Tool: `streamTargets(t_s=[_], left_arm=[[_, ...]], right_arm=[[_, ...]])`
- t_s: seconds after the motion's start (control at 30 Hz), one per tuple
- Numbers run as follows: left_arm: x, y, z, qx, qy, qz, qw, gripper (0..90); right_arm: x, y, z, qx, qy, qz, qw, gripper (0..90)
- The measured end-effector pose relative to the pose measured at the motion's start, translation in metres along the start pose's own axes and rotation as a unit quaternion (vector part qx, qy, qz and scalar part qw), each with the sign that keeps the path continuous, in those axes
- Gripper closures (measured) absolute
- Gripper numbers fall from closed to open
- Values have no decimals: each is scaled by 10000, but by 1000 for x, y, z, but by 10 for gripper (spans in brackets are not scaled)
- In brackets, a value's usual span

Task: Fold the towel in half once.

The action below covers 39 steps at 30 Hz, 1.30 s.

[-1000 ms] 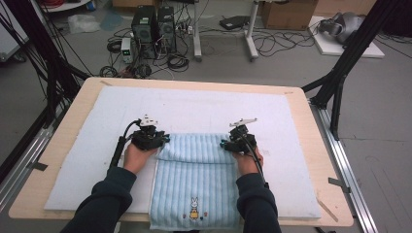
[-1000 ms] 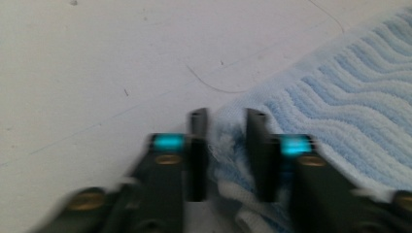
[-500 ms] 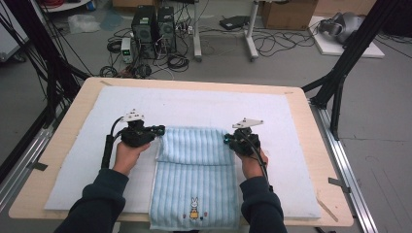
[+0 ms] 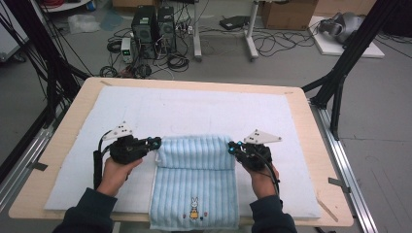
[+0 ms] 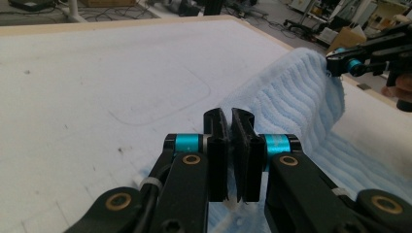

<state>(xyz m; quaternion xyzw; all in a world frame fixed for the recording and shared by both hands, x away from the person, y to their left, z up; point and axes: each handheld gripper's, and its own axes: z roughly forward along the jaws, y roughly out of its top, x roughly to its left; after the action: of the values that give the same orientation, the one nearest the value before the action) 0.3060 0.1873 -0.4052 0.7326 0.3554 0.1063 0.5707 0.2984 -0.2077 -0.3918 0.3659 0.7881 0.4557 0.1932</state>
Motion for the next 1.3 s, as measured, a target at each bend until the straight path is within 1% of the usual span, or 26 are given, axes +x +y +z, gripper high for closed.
streamTargets(t_s=[0.1, 0.2, 0.33, 0.37, 0.47, 0.5, 0.57, 0.6, 0.7, 0.77, 0.83, 0.87, 0.9, 0.93, 0.97, 1.0, 1.03, 1.07, 1.1, 1.17, 1.23, 1.3], left_arm=[[-10, -10, -7, -32, -11, -52, 10000, 845], [-24, -21, -14, 13, 2, 3, 10000, 845], [-36, -31, -24, 42, 16, 39, 10000, 840], [-39, -35, -26, 68, 20, 37, 10000, 838], [-48, -47, -30, 213, 20, 56, 9998, 836], [-50, -51, -31, 254, 25, 74, 9996, 836], [-54, -57, -33, 301, 21, 34, 9995, 836], [-55, -60, -34, 327, 23, 29, 9995, 834], [-58, -63, -38, 339, 31, 4, 9994, 823], [-59, -64, -40, 342, 12, -48, 9994, 800], [-58, -65, -41, 356, -13, -137, 9993, 778], [-58, -65, -42, 339, -25, -170, 9993, 767], [-57, -64, -42, 289, -5, -186, 9994, 732], [-55, -63, -43, 257, 20, -201, 9995, 715], [-53, -61, -44, 214, 69, -213, 9995, 710], [-50, -58, -44, 174, 117, -243, 9995, 696], [-47, -57, -44, 139, 142, -290, 9994, 682], [-42, -53, -44, 77, 217, -356, 9991, 668], [-39, -51, -44, 32, 248, -360, 9990, 663], [-33, -44, -42, -57, 347, -371, 9987, 654], [-26, -36, -39, -130, 409, -418, 9982, 628], [-20, -29, -34, -164, 454, -446, 9978, 617]], right_arm=[[9, -7, -10, -2, 25, -122, 9999, 859], [18, -15, -22, -29, 78, -171, 9998, 859], [30, -27, -35, -30, 178, -263, 9995, 859], [32, -31, -37, -26, 198, -310, 9993, 859], [39, -44, -39, 100, 244, -318, 9991, 859], [41, -49, -39, 130, 269, -298, 9991, 858], [43, -56, -40, 133, 302, -274, 9991, 858], [45, -58, -41, 156, 303, -241, 9991, 858], [50, -64, -43, 209, 331, -283, 9988, 856], [53, -67, -46, 260, 328, -347, 9985, 855], [53, -70, -47, 322, 296, -363, 9984, 855], [52, -71, -48, 341, 294, -320, 9985, 855], [51, -73, -50, 344, 290, -321, 9985, 856], [50, -74, -52, 338, 274, -336, 9985, 855], [49, -75, -53, 336, 315, -323, 9984, 851], [49, -76, -54, 369, 337, -344, 9982, 831], [49, -77, -54, 429, 350, -364, 9978, 784], [49, -77, -55, 433, 378, -359, 9977, 726], [48, -77, -57, 400, 365, -278, 9981, 696], [44, -74, -62, 188, 285, -191, 9992, 647], [38, -68, -65, -19, 228, -11, 9997, 636], [33, -61, -62, -94, 180, 18, 9998, 635]])
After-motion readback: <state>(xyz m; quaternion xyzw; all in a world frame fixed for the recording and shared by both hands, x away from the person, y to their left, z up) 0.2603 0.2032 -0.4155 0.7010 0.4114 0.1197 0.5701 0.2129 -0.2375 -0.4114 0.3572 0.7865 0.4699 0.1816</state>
